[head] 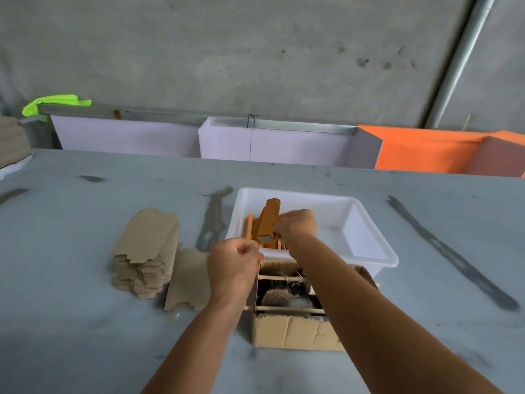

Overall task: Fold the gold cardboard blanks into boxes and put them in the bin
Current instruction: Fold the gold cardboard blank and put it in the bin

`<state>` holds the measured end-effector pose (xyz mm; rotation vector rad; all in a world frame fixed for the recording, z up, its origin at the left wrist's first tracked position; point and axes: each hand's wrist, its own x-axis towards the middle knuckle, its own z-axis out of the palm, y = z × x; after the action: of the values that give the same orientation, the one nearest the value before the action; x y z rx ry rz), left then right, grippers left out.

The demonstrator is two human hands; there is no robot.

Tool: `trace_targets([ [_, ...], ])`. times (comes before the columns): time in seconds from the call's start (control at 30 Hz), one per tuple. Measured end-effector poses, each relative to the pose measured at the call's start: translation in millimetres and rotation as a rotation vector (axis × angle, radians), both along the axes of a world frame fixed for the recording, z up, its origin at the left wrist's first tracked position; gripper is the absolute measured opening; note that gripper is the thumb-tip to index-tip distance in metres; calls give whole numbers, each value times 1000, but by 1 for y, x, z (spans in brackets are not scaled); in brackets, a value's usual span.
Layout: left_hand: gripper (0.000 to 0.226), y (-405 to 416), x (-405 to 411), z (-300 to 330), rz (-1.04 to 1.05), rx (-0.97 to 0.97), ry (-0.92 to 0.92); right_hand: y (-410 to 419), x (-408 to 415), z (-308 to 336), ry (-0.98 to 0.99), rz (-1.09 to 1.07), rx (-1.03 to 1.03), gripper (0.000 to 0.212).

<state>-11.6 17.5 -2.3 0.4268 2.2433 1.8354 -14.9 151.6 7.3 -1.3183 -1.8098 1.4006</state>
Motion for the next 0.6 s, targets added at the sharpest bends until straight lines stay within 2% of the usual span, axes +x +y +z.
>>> trace_targets([
  [0.27, 40, 3, -7, -4, 13, 23, -66, 2, -29, -14, -216, 138, 233, 21],
  [0.37, 37, 4, -10, -8, 3, 25, -70, 1, -33, -18, -310, 193, 300, 11],
  [0.47, 35, 6, -12, -13, 0, 22, -57, -2, -35, -21, -380, 260, 355, 15],
  [0.6, 37, 7, -11, -17, 6, 10, -39, -8, -32, -23, -442, 365, 414, 10],
])
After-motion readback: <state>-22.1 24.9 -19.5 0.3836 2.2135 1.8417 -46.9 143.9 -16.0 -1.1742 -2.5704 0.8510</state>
